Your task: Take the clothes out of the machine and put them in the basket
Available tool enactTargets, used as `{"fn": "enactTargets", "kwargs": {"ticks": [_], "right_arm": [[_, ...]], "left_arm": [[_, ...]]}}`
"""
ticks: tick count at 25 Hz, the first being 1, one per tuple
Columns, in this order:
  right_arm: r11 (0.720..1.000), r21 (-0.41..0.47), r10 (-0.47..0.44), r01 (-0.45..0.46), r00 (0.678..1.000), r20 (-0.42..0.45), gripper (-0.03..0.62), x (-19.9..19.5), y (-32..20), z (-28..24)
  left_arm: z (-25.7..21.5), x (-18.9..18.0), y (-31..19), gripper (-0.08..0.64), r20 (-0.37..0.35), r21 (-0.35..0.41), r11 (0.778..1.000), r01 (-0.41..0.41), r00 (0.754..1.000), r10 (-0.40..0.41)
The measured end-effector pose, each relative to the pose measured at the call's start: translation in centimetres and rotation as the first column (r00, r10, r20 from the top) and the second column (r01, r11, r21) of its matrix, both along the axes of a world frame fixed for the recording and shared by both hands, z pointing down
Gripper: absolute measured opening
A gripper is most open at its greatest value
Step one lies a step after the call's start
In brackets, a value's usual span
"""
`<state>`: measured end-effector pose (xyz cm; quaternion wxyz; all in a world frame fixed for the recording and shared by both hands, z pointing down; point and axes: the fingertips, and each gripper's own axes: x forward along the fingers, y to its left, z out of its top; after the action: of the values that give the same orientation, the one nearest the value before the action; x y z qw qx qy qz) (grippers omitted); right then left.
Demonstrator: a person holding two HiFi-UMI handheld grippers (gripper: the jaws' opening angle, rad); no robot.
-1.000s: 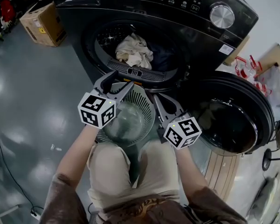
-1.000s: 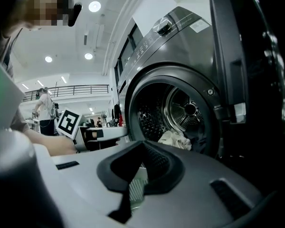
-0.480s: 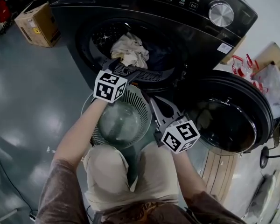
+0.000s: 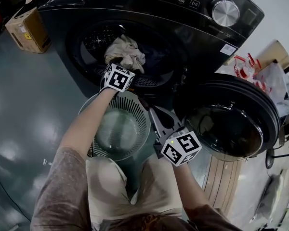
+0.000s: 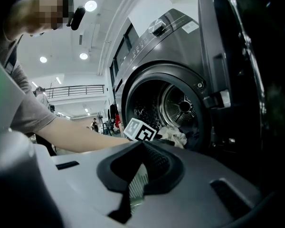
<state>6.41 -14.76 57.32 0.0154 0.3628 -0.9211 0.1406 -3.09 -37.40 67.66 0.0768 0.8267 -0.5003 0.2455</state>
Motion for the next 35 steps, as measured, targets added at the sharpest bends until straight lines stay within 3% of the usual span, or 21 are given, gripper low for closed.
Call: {"fn": "enactTargets", "kwargs": {"ticks": [5,11,13,16,23,35], "right_arm": [[1.000,-0.009,0.024,-0.024,1.000,-0.002,-0.003,0.6,-0.2,0.6],[0.999,-0.014,0.050,-0.050,0.999,-0.003,-0.003,1.7,-0.6,0.9],[0.999,-0.014,0.050,-0.050,0.999,-0.005,-0.003,1.8,-0.5,1.0],[0.999,-0.018,0.047,-0.048,0.999,-0.013,-0.003,2.0,-0.3,1.3],[1.000,-0.019,0.022,-0.023,1.000,-0.019,-0.002,1.8,-0.2,1.7],[1.000,-0.013,-0.008,0.008,1.000,0.020,-0.003,0.8,-0.9,1.5]], "left_arm": [[1.4,0.2,-1.9,0.363,0.068,-0.010,0.999,0.040,0.997,-0.039],[1.5,-0.7,-2.2,0.185,0.173,0.016,0.997,0.075,0.982,-0.076],[1.4,-0.6,-1.9,0.107,0.138,0.011,0.998,0.069,0.988,-0.070],[0.5,0.2,-0.5,0.067,0.044,0.006,0.999,0.045,0.998,-0.045],[-5.0,0.3,5.9,0.057,-0.092,0.039,0.999,-0.011,0.996,0.014],[-10.7,-1.6,20.3,0.055,-0.224,-0.018,0.998,-0.053,0.973,0.048]]}}
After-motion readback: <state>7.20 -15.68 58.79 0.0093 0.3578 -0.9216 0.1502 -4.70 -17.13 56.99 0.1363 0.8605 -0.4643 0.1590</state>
